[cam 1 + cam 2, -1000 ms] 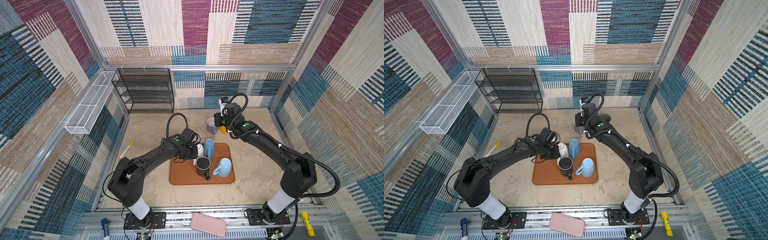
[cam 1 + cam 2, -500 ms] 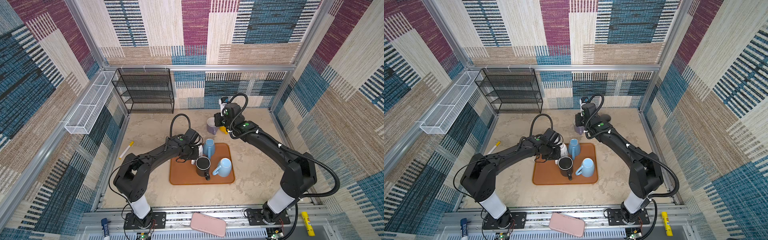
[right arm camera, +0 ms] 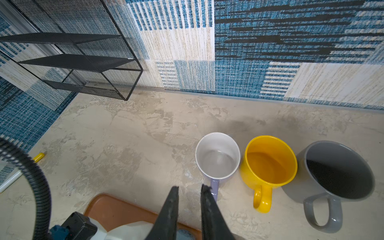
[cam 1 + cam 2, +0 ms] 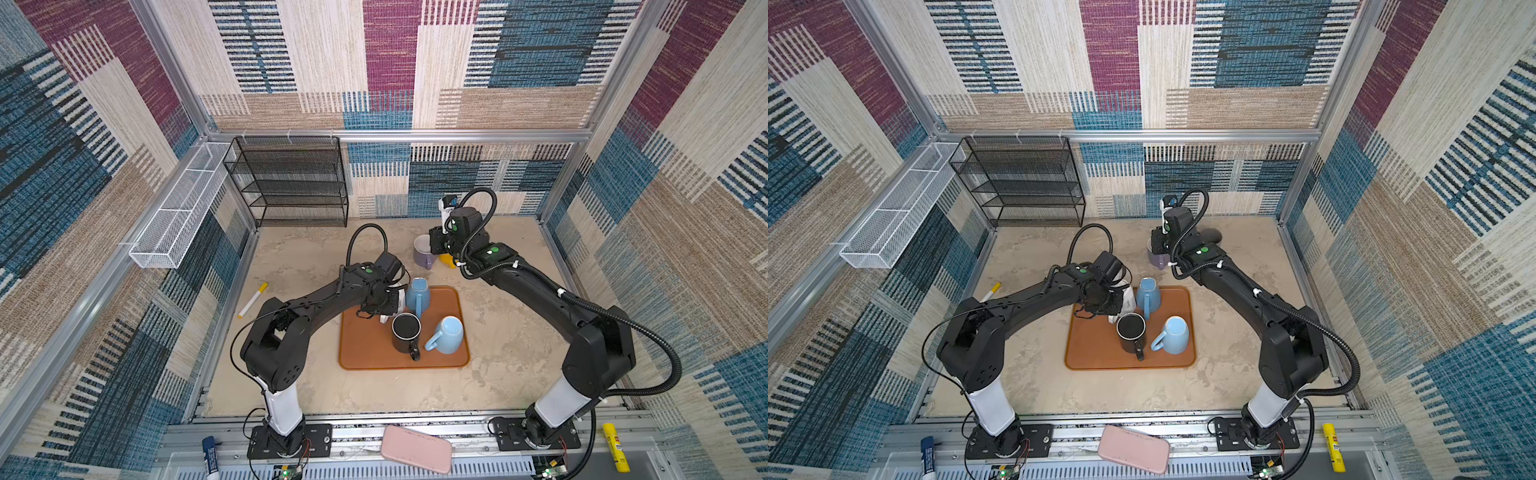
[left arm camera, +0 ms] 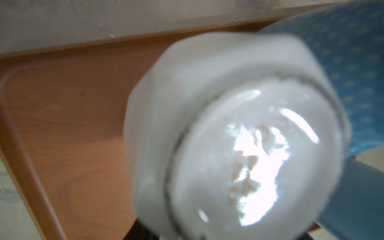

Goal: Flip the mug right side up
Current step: 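Grasp the white mug's base with the left gripper and lift it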

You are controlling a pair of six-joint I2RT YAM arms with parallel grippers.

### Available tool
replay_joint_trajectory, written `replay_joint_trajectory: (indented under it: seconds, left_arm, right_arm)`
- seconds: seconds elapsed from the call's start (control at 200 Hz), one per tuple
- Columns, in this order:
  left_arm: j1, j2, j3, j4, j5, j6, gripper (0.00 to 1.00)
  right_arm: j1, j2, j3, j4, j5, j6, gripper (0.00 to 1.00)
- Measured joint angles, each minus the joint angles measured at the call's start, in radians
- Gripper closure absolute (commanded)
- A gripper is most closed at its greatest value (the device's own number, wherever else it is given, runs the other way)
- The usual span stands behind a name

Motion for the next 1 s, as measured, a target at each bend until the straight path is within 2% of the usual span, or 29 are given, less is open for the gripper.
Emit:
replay_joint_trajectory:
  seconds: [0.15, 0.255, 0.476, 0.706, 1.002]
  left_arm:
    - [0.000, 0.013, 0.008, -0.009, 0.000, 0.007, 0.80]
    - [-0.001, 0.014, 0.009, -0.015, -0.003, 0.008, 0.89]
    - [0.007, 0.012, 0.011, -0.038, -0.040, 0.010, 0.91]
    - [0.029, -0.015, -0.022, -0.054, -0.063, 0.011, 0.90]
    - [0.068, -0.058, -0.083, -0.083, -0.096, 0.011, 0.75]
  right_arm:
    - [-0.002, -0.002, -0.006, 0.000, 0.003, 0.000, 0.77]
    - [-0.002, -0.005, -0.009, 0.000, 0.006, 0.000, 0.77]
    - [-0.002, -0.009, -0.014, 0.001, 0.006, 0.000, 0.77]
    - [-0.002, -0.011, -0.027, 0.008, 0.006, 0.000, 0.78]
    - [-0.002, -0.011, -0.027, 0.013, -0.005, 0.000, 0.76]
